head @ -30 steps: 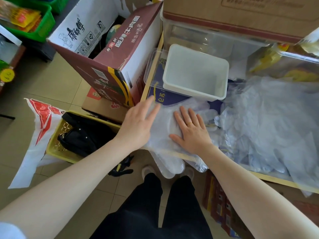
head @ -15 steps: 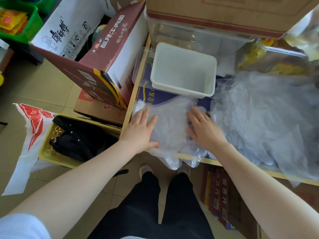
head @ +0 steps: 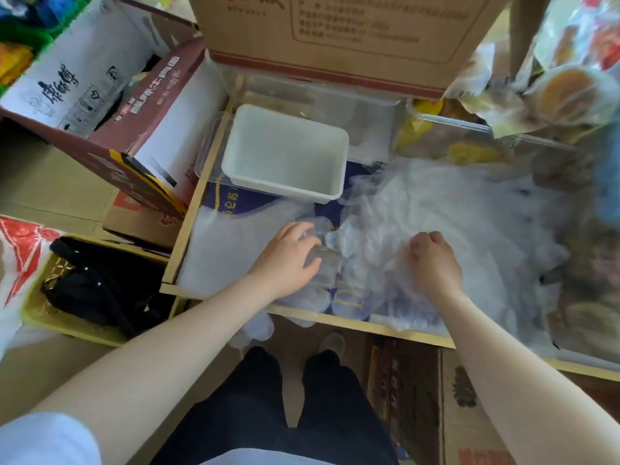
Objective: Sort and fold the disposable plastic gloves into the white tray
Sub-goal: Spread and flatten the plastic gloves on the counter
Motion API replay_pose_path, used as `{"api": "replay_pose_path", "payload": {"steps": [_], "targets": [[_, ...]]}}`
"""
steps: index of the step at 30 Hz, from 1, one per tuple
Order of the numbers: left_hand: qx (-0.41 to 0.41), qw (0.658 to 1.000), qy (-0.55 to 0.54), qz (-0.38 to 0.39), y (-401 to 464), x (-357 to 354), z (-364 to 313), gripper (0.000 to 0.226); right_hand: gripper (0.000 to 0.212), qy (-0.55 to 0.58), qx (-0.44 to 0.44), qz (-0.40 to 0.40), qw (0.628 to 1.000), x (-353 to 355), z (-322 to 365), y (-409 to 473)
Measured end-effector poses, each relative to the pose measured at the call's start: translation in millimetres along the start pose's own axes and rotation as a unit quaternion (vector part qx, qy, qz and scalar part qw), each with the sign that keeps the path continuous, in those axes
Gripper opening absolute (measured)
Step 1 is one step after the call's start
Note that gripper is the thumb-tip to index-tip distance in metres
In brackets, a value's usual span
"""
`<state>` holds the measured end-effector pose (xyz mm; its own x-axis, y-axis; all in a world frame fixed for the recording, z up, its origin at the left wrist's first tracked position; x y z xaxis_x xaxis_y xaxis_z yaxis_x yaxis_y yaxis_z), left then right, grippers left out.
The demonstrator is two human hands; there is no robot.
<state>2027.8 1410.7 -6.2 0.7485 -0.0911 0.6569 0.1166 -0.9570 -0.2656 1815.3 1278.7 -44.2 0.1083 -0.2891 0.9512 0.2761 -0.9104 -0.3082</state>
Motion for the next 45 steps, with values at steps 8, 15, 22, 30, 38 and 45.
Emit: {"api": "replay_pose_path", "payload": {"steps": [8, 15, 22, 30, 38, 45], "targets": [[0.099, 0.935, -0.341, -0.002, 53.9, -33.6, -72.7, 0.040, 0.014, 0.120, 0.142, -0.176, 0.967, 55.4, -6.7, -13.9], [0.161, 0.900, -0.405, -0.006, 82.1, -51.4, -103.6, 0.042, 0.024, -0.024, 0.393, -0.265, 0.880, 62.5, 5.2, -51.9], [0.099, 0.877, -0.463, -0.087, 69.6, -33.1, -85.5, 0.024, 0.054, 0.264, 0.171, -0.110, 0.943, 63.6, -36.0, -16.4], [0.099, 0.788, -0.608, -0.022, 43.3, -17.2, -80.4, 0.028, 0.013, 0.617, 0.096, 0.089, 0.776, 82.4, -17.8, 21.5], [0.157, 0.838, -0.518, -0.072, 38.0, -13.4, -57.4, 0.019, 0.016, 0.449, 0.176, -0.015, 0.876, 101.2, 4.2, 8.4], [0.178, 0.896, -0.407, 0.008, 17.4, -17.9, -37.8, 0.030, 0.024, 0.491, 0.151, -0.011, 0.858, 102.3, -10.8, 7.8]]}}
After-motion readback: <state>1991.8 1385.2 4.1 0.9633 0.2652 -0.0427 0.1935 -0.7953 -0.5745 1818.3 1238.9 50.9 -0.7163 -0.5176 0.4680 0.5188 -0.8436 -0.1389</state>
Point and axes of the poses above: each hand's wrist, its own y-axis towards the middle knuckle, its own x-axis out of the back of the hand, z = x × y, the point moved 6 cm from there along y, towards the middle knuckle, and after that the axes turned 14 degrees about -y, right-handed, at the moved point
